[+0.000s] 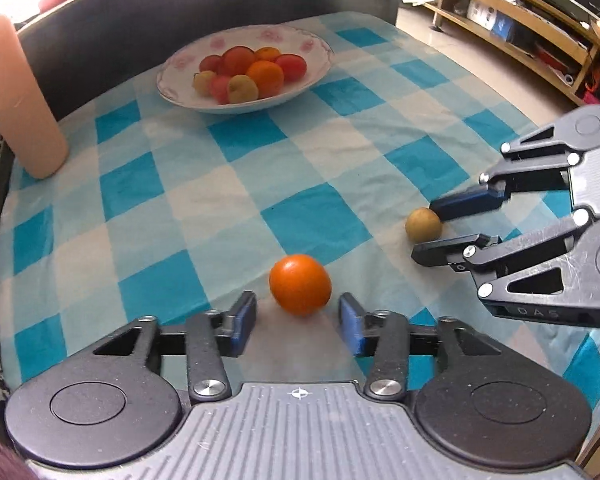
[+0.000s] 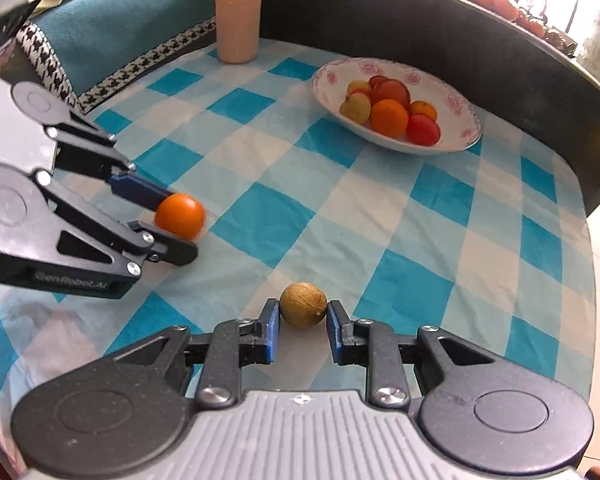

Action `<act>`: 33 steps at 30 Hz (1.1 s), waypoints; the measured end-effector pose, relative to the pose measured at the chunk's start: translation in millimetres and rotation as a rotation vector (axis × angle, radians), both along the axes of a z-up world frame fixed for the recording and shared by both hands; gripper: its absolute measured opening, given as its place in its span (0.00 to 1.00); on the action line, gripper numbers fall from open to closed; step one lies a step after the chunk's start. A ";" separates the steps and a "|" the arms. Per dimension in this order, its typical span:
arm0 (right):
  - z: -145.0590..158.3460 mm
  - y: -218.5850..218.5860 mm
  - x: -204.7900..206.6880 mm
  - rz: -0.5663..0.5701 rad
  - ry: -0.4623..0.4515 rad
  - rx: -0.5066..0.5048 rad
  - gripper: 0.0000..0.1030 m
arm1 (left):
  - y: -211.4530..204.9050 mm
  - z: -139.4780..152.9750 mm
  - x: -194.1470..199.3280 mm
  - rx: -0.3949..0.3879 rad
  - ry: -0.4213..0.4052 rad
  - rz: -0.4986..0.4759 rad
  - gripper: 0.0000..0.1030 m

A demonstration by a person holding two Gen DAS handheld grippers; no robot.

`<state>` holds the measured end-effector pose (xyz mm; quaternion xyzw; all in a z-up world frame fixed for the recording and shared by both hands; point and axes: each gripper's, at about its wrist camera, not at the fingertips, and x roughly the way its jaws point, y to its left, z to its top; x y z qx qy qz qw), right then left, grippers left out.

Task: Organize fruits

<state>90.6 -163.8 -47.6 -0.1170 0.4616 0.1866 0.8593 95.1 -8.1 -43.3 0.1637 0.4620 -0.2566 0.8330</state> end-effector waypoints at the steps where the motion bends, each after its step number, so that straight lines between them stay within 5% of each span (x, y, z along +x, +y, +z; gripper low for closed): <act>1: 0.2 -0.6 0.5 -0.002 0.001 0.003 0.41 | -1.4 1.5 -0.7 -0.002 -0.003 -0.009 0.58; 8: 3.7 -2.2 -2.4 -0.021 0.008 0.023 0.59 | -4.6 7.1 4.3 -0.026 -0.009 -0.022 0.65; 26: -2.4 -2.4 10.8 0.019 0.028 0.057 0.59 | -3.0 -3.3 8.2 -0.018 0.021 0.009 0.68; 31: -2.6 -2.7 10.0 0.011 0.027 0.058 0.54 | -12.4 -9.3 -0.8 0.000 0.002 -0.050 0.90; 33: -1.5 -4.2 12.0 0.000 0.035 0.063 0.51 | -10.2 -13.3 2.4 0.016 0.020 0.000 1.00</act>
